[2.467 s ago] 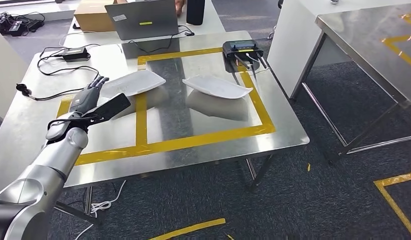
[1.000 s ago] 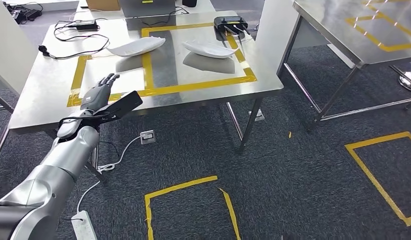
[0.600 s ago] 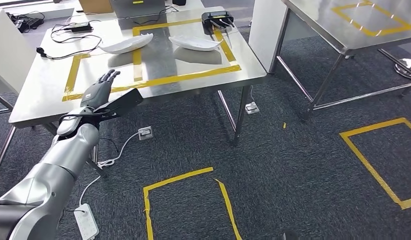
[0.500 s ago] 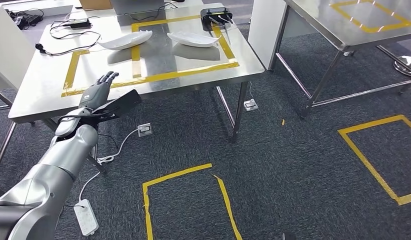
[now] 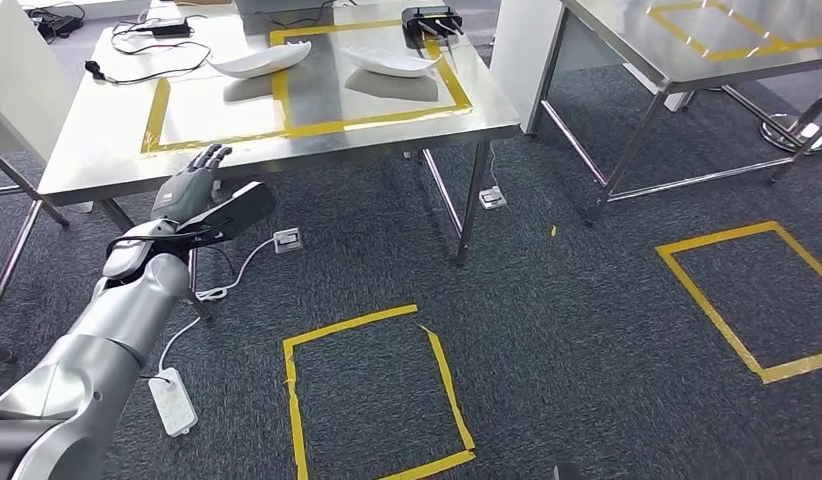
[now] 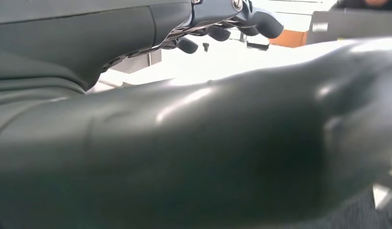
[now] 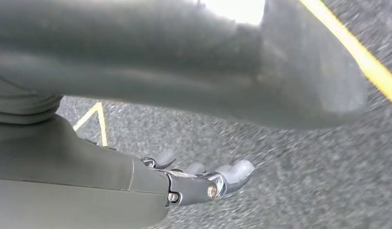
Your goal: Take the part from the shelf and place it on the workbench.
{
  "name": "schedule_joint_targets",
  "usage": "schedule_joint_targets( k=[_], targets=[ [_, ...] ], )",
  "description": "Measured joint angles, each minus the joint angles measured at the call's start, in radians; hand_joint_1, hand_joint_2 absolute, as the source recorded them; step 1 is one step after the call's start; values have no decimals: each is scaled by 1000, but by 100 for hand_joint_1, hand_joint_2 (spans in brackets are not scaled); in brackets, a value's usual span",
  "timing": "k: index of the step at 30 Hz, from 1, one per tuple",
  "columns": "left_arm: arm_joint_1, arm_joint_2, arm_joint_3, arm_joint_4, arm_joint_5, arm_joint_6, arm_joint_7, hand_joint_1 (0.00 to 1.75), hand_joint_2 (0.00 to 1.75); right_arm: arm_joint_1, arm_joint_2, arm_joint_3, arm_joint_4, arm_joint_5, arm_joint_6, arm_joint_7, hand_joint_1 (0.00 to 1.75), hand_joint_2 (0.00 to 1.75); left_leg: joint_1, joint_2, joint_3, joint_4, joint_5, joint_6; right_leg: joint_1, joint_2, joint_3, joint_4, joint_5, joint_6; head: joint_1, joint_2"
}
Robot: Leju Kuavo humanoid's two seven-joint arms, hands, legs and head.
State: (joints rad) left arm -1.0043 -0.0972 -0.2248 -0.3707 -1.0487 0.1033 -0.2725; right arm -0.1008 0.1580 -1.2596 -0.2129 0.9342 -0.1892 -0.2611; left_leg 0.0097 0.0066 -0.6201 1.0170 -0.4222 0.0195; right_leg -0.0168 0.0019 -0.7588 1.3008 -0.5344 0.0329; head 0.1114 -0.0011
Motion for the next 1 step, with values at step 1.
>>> schedule_joint_targets(
  k=[1],
  targets=[
    [1,0,0,1,-1,0,0,0,0,0,0,0,0,0,0,1,0,0,1,0,-10,1,7,-2,-2,0,4,14,7,2,0,0]
  ],
)
